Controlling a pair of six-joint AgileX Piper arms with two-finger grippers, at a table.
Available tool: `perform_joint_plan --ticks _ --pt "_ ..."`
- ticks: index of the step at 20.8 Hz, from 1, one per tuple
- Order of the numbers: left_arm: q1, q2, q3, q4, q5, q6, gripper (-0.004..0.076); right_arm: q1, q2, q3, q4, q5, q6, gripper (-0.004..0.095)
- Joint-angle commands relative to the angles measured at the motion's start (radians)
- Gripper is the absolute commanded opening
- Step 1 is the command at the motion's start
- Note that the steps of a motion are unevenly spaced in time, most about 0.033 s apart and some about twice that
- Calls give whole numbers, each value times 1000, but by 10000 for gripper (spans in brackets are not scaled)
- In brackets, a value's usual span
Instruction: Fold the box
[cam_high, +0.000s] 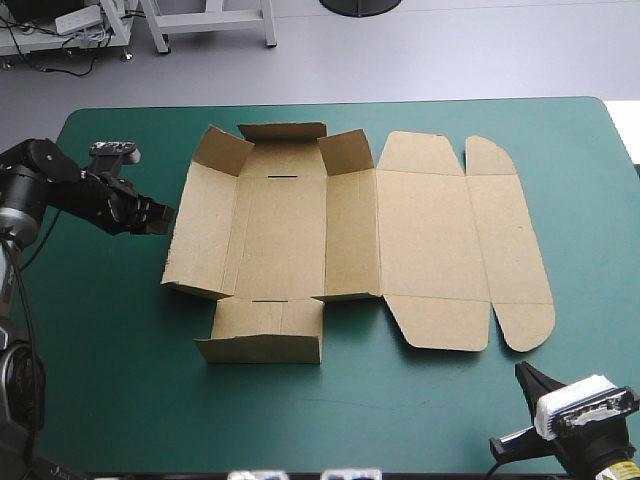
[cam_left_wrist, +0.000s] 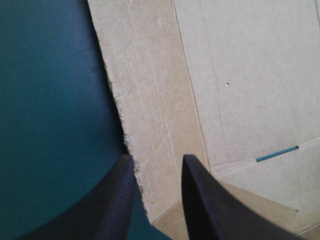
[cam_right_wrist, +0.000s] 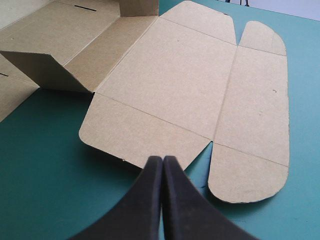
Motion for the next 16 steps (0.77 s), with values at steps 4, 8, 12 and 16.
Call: perform_joint_plan --ticks 4,8,12,16 --pt "80 76 -33 -193 60 72 239 3 20 -23 26 -58 -4 -25" --pt "80 184 -33 -204 62 80 242 3 20 -23 26 -58 -4 -25" --pt "80 221 -27 -290 66 73 254 3 20 -23 26 -57 -4 -25" --pt "80 225 -19 -302 66 73 254 3 20 -23 22 -58 -4 -25"
